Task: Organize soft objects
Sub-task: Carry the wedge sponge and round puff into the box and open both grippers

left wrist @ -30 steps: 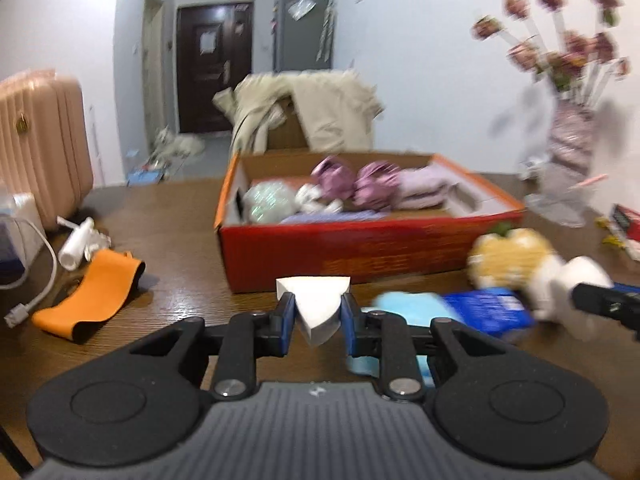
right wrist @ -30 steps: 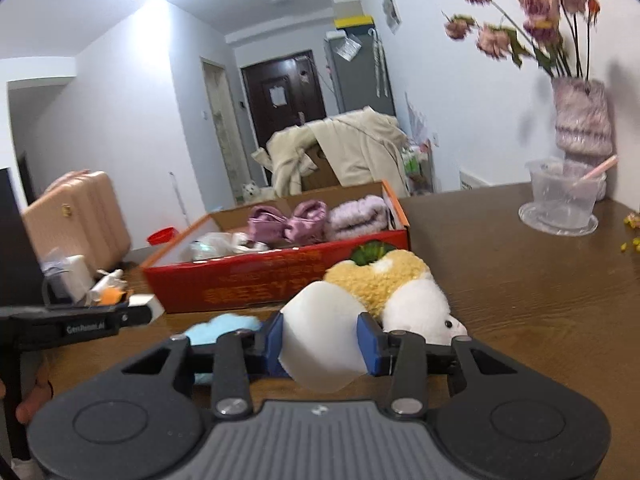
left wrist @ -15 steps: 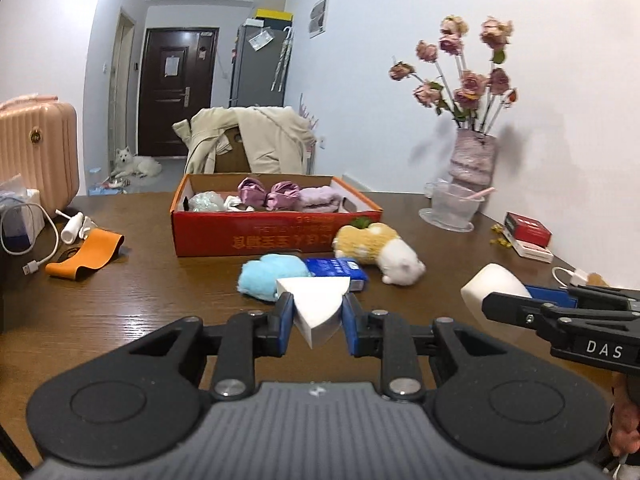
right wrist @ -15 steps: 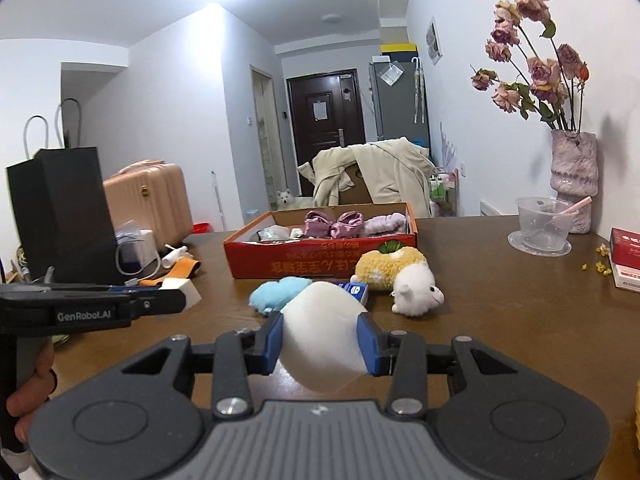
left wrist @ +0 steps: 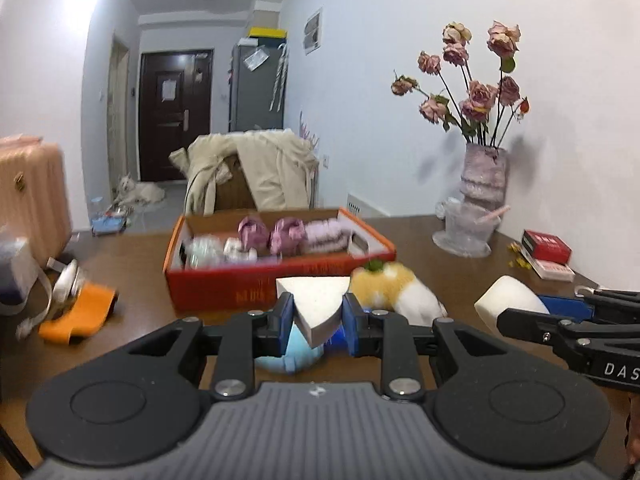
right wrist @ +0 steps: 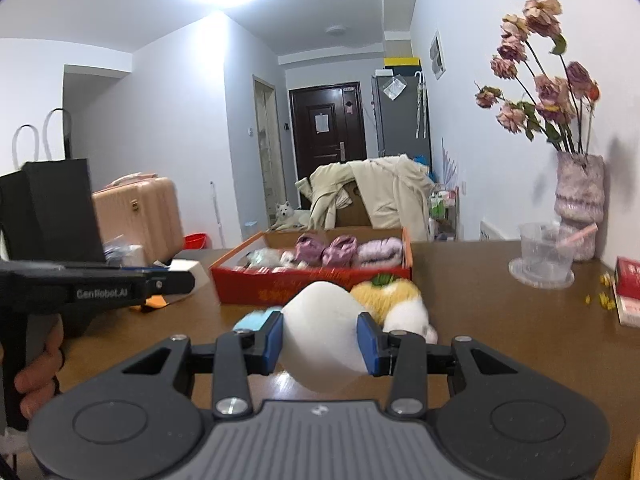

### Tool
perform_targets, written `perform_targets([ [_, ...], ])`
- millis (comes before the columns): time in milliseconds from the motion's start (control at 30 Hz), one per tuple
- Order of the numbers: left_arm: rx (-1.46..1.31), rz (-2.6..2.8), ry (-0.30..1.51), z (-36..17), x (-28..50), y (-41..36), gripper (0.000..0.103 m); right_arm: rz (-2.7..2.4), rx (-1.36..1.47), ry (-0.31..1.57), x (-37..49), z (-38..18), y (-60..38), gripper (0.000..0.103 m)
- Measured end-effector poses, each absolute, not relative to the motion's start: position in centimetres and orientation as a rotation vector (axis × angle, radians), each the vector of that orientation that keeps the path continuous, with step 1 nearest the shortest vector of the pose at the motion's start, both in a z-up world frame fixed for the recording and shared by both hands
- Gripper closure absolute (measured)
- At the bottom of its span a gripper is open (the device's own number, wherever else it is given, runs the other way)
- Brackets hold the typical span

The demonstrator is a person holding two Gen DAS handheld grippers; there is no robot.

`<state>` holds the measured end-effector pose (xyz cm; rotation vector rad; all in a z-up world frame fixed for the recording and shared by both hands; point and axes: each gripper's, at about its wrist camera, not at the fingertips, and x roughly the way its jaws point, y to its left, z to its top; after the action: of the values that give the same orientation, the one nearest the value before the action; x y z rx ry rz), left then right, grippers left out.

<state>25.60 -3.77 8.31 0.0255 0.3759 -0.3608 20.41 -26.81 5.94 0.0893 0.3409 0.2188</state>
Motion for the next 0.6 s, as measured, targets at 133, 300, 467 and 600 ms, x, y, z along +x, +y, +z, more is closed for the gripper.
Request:
perform_targets([
  [133,0.028,-0.391,0.378,9.5,32.4,-4.6,0.077,0.196,0.080,0.342,26.7,7.0,-26.9,0.064],
  [300,0.020,-0.423,0.449,9.5,41.9,-5.5,0.077,0.168,0.047,0.371,35.4,7.2,-26.7,0.064],
  [467,0.061,-0.412,0.513,7.8,51.0,-7.1,0.077,0.158,0.000,0.436,44.4,6.1,-26.1,0.064],
  [600,0.077,-0.432,0.568,5.9,56.5,-8.2,0.077,0.139,-0.011,0.502,50.3,4.3,-25.9,0.064],
])
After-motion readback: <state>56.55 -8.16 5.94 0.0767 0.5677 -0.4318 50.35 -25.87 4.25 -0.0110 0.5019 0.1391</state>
